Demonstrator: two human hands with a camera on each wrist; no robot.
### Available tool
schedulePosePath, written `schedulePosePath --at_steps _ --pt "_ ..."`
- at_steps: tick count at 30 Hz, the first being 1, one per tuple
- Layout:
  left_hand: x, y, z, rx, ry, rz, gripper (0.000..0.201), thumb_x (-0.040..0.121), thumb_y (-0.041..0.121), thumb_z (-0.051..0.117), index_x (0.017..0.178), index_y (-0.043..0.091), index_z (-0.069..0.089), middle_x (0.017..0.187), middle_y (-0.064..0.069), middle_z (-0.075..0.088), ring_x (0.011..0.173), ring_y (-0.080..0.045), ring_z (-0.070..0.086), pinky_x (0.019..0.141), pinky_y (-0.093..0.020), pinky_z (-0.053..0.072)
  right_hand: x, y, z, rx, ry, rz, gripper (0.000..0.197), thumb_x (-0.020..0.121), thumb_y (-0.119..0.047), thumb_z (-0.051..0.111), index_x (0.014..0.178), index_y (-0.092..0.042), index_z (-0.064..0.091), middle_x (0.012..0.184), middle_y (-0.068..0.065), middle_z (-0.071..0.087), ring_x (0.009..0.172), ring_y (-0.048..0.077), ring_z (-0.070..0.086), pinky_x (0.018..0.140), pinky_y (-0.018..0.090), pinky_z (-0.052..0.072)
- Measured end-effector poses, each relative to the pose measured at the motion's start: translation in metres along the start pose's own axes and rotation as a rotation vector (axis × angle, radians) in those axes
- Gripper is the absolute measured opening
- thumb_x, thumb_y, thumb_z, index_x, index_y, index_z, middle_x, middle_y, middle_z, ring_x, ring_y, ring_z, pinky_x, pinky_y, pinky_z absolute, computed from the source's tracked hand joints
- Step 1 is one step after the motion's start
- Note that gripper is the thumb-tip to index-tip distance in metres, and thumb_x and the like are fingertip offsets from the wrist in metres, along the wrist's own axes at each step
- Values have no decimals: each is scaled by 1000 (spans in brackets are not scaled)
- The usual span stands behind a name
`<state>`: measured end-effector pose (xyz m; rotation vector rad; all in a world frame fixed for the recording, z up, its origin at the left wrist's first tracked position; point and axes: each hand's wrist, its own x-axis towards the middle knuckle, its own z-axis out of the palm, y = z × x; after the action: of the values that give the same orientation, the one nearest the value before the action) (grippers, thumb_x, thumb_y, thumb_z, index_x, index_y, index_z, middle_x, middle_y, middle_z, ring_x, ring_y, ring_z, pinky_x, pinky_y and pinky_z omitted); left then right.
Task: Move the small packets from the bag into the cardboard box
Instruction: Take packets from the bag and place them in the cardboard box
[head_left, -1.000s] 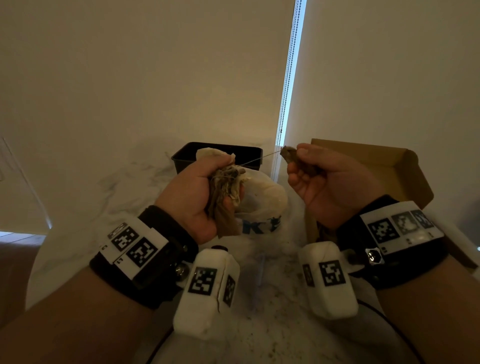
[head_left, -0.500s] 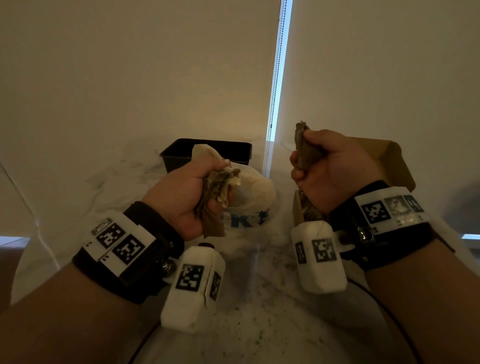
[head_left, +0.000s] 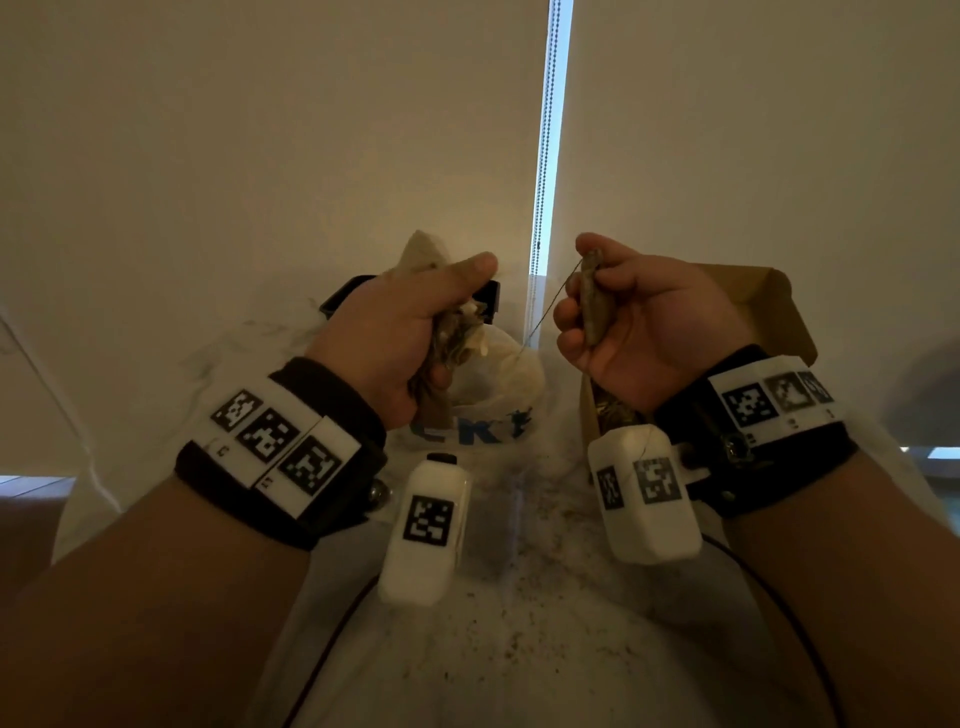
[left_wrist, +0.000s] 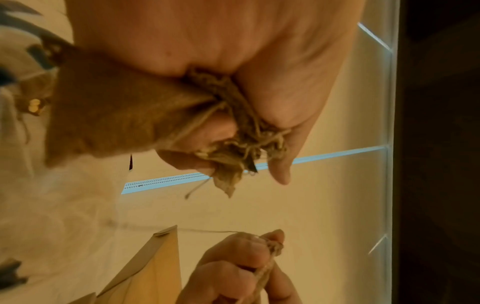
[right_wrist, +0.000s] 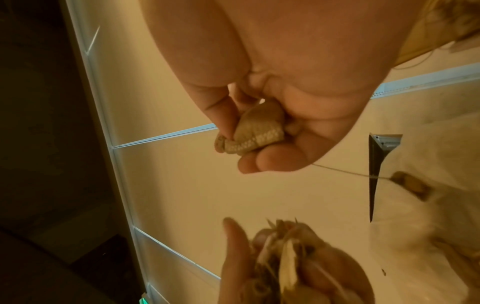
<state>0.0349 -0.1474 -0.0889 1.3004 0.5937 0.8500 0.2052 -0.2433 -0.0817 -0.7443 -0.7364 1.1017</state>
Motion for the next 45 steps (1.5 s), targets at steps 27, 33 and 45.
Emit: schedulePosePath --at_steps 27,33,45 --pt "14 -34 0 544 -31 260 8 88 17 71 89 24 74 78 7 73 70 -1 69 57 -14 52 -6 11 7 32 -69 -16 15 74 -18 47 87 -14 53 94 8 69 56 17 54 54 23 42" --pt "11 -35 1 462 -17 209 12 93 14 63 94 14 75 76 1 74 62 -3 66 54 -17 52 -6 14 11 45 -70 -34 14 74 -16 48 87 -15 54 94 7 71 54 16 53 52 22 41" --pt "7 -37 6 363 -158 94 29 88 31 74 108 10 74 103 -19 74 100 -39 70 93 -54 56 -6 10 10 104 -109 -72 12 76 -17 44 84 -17 53 94 4 69 52 13 53 51 22 41"
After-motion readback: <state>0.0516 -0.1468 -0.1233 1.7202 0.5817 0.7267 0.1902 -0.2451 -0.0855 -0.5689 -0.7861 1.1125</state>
